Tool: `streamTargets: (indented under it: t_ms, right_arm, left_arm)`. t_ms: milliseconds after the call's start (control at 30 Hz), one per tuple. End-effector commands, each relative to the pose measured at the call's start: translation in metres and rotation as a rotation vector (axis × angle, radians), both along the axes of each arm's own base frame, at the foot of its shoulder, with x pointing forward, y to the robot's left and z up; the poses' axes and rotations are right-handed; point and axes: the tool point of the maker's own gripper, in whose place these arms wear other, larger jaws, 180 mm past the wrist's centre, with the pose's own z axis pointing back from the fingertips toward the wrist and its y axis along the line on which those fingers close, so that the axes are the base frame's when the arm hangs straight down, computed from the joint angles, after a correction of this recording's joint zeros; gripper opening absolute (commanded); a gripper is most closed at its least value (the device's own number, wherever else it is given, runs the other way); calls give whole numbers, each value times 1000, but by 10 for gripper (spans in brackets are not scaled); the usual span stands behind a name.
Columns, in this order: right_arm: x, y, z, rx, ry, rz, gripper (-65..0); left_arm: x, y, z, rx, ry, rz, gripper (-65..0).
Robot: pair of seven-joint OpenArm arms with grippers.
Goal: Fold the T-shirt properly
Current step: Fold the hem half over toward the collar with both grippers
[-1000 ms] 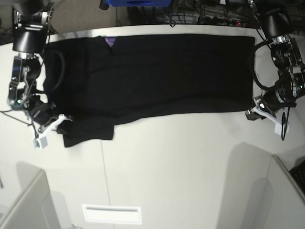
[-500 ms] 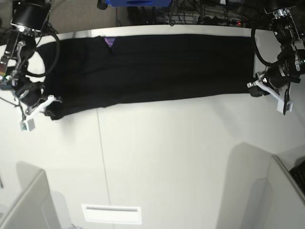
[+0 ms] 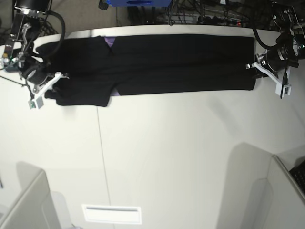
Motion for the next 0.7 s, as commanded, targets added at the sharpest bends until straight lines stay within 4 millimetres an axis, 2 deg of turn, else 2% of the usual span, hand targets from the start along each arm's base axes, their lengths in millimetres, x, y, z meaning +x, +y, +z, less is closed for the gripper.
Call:
streamTargets:
  t_ms: [0, 133, 333, 467, 667]
  right_arm:
    - [8, -3, 16, -15, -57, 7, -650]
    - [3, -1, 23, -32, -74, 18, -650]
    - [-18, -33, 23, -42, -13, -102, -650]
    - [-25, -32, 17, -37, 9, -103, -650]
    - [-26, -25, 12, -12, 8, -115, -650]
  left_arm:
    - [3, 3, 7, 20, -23, -14, -650]
    - [0, 5, 7, 24, -14, -17, -650]
    - [-7, 3, 5, 30, 0, -27, -650]
    - [-14, 3, 2, 31, 18, -28, -650]
    - [-23, 3, -3, 32, 46, -28, -650]
